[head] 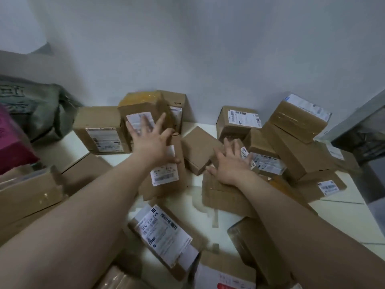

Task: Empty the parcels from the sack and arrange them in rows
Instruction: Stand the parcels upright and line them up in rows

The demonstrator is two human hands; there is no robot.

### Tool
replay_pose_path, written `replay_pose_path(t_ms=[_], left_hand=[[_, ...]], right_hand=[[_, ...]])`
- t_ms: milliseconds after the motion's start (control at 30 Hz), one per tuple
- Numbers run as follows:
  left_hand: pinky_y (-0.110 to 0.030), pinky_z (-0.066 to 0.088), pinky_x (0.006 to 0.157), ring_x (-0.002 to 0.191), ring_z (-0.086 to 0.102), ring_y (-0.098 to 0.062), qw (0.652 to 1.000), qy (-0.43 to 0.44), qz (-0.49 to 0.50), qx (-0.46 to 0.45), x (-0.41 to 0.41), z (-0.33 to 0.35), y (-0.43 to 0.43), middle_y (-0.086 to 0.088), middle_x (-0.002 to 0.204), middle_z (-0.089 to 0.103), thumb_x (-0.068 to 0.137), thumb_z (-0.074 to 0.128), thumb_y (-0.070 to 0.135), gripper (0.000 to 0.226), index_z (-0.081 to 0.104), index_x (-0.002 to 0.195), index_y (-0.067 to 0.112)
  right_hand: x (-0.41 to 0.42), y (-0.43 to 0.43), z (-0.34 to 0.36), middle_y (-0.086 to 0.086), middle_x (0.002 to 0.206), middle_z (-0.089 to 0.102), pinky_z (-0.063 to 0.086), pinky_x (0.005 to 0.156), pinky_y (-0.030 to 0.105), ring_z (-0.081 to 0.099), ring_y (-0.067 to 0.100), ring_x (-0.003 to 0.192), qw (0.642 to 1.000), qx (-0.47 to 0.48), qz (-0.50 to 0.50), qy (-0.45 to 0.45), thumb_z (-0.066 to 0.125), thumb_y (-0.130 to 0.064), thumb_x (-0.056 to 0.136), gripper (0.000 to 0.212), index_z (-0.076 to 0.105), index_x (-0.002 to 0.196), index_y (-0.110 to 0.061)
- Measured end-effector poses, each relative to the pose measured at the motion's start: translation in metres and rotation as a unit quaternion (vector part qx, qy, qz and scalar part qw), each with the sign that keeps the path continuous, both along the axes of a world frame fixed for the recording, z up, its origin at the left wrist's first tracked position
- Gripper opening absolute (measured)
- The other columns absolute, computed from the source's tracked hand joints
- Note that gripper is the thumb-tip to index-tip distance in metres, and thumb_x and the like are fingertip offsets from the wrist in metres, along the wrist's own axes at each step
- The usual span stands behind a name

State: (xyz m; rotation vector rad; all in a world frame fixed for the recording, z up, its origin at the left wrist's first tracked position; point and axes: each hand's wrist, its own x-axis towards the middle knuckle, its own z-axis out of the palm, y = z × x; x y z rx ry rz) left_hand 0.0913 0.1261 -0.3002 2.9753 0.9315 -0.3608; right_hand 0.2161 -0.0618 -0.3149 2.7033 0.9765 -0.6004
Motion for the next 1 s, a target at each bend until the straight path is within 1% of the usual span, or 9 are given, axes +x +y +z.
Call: replay_pose_path(t_ms=[167, 300, 400, 500, 600, 667, 733, 900, 1000], left_hand=[[-0.076, -0.007, 0.108, 0.144, -0.018, -0.051, 0.984, 0.039, 0.167, -0.046, -0.045, -0.007, 0.027, -0.018, 0.161, -0.018, 0.076, 0.056, 0.078, 0.084, 0.033, 0.146, 0.036], [-0.073, -0.003, 0.111, 0.145, -0.021, -0.046, 0.977, 0.088, 0.193, -0.003, -0.074, -0.016, 0.032, -0.022, 0.161, -0.015, 0.093, 0.053, 0.051, 0.059, 0.039, 0.145, 0.027], [-0.070, -0.006, 0.113, 0.146, -0.024, -0.041, 0.987, 0.021, 0.158, -0.019, -0.057, -0.006, 0.009, -0.017, 0.161, -0.020, 0.093, 0.052, 0.052, 0.071, 0.022, 0.154, 0.028], [-0.069, -0.010, 0.113, 0.147, -0.024, -0.037, 0.994, -0.057, 0.084, -0.042, -0.011, 0.008, -0.038, -0.009, 0.163, -0.020, 0.092, 0.044, 0.063, 0.081, 0.006, 0.157, 0.033], [-0.069, -0.010, 0.113, 0.148, -0.021, -0.034, 0.991, -0.104, -0.012, -0.077, 0.045, 0.019, -0.101, -0.002, 0.165, -0.014, 0.091, 0.038, 0.070, 0.078, 0.006, 0.155, 0.041], [-0.069, -0.010, 0.112, 0.149, -0.021, -0.031, 0.984, -0.105, -0.087, -0.116, 0.078, 0.018, -0.145, 0.003, 0.165, -0.011, 0.091, 0.034, 0.071, 0.072, 0.006, 0.153, 0.046], [-0.070, -0.011, 0.112, 0.149, -0.020, -0.029, 0.973, -0.082, -0.144, -0.159, 0.105, 0.010, -0.182, 0.007, 0.165, -0.009, 0.092, 0.033, 0.071, 0.069, 0.007, 0.152, 0.049], [-0.072, -0.007, 0.112, 0.149, -0.021, -0.030, 0.965, -0.049, -0.202, -0.163, 0.166, -0.013, -0.219, 0.008, 0.165, -0.013, 0.091, 0.038, 0.069, 0.074, 0.003, 0.153, 0.047], [-0.071, -0.010, 0.112, 0.148, -0.024, -0.029, 0.977, -0.024, -0.172, -0.121, 0.190, -0.026, -0.210, 0.005, 0.163, -0.020, 0.092, 0.046, 0.063, 0.086, -0.011, 0.154, 0.041]], right_hand=[[0.005, -0.009, -0.003, 0.005, 0.163, -0.022, 0.001, 0.113, 0.069, -0.018, 0.039, 0.148, 0.998, 0.033, -0.053, 0.011, 0.043, -0.067, 0.091, 0.090, -0.007, 0.156, -0.032], [0.000, -0.023, 0.005, 0.007, 0.165, -0.006, 0.012, 0.115, 0.064, -0.006, 0.036, 0.151, 0.993, 0.073, -0.085, 0.037, 0.045, -0.063, 0.092, 0.083, 0.003, 0.156, -0.030], [0.003, -0.043, 0.017, 0.003, 0.165, 0.004, 0.008, 0.119, 0.058, -0.003, 0.029, 0.151, 0.990, 0.134, -0.044, -0.024, 0.044, -0.059, 0.094, 0.070, 0.023, 0.153, -0.029], [0.016, -0.070, 0.033, 0.000, 0.165, 0.007, -0.003, 0.118, 0.063, -0.004, 0.027, 0.152, 0.977, 0.164, 0.002, -0.134, 0.048, -0.055, 0.094, 0.059, 0.036, 0.148, -0.034], [0.042, -0.098, 0.047, -0.003, 0.166, 0.000, -0.010, 0.110, 0.072, -0.010, 0.034, 0.151, 0.973, 0.078, -0.010, -0.219, 0.051, -0.051, 0.093, 0.059, 0.032, 0.148, -0.042], [0.063, -0.119, 0.049, -0.005, 0.165, -0.008, -0.006, 0.109, 0.075, -0.012, 0.039, 0.149, 0.980, 0.015, -0.094, -0.177, 0.054, -0.048, 0.093, 0.068, 0.019, 0.152, -0.045], [0.081, -0.140, 0.041, -0.007, 0.164, -0.013, 0.007, 0.113, 0.071, -0.008, 0.038, 0.150, 0.982, 0.012, -0.157, -0.105, 0.055, -0.042, 0.094, 0.073, 0.012, 0.153, -0.047], [0.115, -0.176, 0.026, -0.005, 0.163, -0.021, 0.019, 0.113, 0.063, -0.004, 0.034, 0.151, 0.984, 0.010, -0.113, -0.134, 0.065, -0.032, 0.088, 0.096, -0.005, 0.152, -0.047], [0.137, -0.187, 0.019, -0.001, 0.164, -0.018, 0.023, 0.115, 0.058, 0.001, 0.035, 0.150, 0.979, 0.072, -0.160, -0.103, 0.062, -0.024, 0.091, 0.093, -0.004, 0.154, -0.042]])
